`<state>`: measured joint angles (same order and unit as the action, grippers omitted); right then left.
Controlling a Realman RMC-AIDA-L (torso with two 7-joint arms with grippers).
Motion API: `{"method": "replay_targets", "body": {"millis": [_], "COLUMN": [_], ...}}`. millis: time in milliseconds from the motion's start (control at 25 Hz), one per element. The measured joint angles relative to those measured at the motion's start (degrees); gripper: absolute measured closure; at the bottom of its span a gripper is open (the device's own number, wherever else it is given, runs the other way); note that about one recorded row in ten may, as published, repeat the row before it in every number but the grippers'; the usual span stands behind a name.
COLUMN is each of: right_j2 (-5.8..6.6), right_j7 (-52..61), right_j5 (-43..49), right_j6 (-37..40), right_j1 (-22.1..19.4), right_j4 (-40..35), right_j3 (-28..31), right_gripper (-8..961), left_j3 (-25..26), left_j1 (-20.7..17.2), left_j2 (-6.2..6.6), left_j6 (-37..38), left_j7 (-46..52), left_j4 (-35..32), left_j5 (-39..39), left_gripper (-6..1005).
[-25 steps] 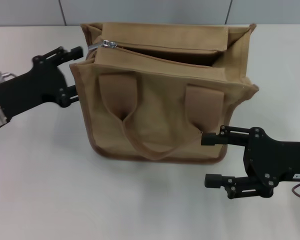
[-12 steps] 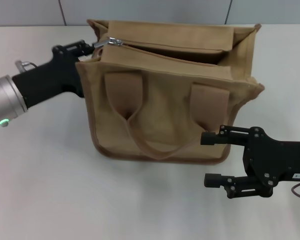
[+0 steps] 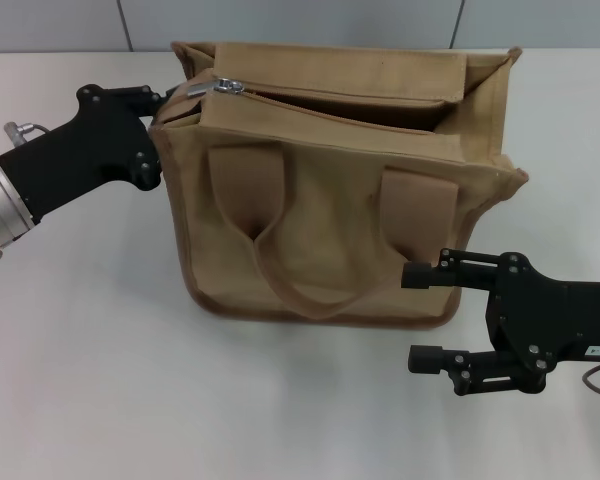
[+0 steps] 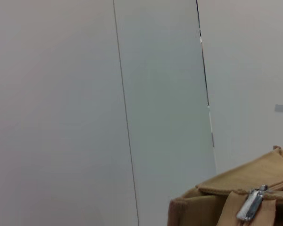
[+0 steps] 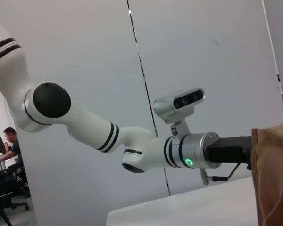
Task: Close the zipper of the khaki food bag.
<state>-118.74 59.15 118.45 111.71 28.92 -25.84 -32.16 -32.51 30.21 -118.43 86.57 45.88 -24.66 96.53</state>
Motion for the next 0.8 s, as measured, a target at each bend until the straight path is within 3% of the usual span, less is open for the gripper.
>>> {"method": "replay_targets", "body": {"millis": [320,560,800], "right_j2": [0.06,-0.06,-0.14], "right_j7": [0.05,4.17,15.17], "right_j5": [-0.67,-8.48,-13.45], "right_j6": [0.18,1.62,1.25], "right_j1": [0.19,0.98,5.13], "right_j4": [0.00,1.32,1.22], "right_j3": [0.00,-0.16,0.07], "right_gripper": [246,250,253], "left_j3": [0.31,0.33,0.05], "left_j1": [0.01,-0.23,0.85], "left_j2": [0.03,-0.02,-0.27], "left_j6": [0.60,4.79,8.58], "left_j7": [0.00,0.00,-1.09], "left_j4": [0.05,-0.09,-0.02], "left_j5": [-0.60,-3.50,-5.11], "left_gripper": [982,995,995]}}
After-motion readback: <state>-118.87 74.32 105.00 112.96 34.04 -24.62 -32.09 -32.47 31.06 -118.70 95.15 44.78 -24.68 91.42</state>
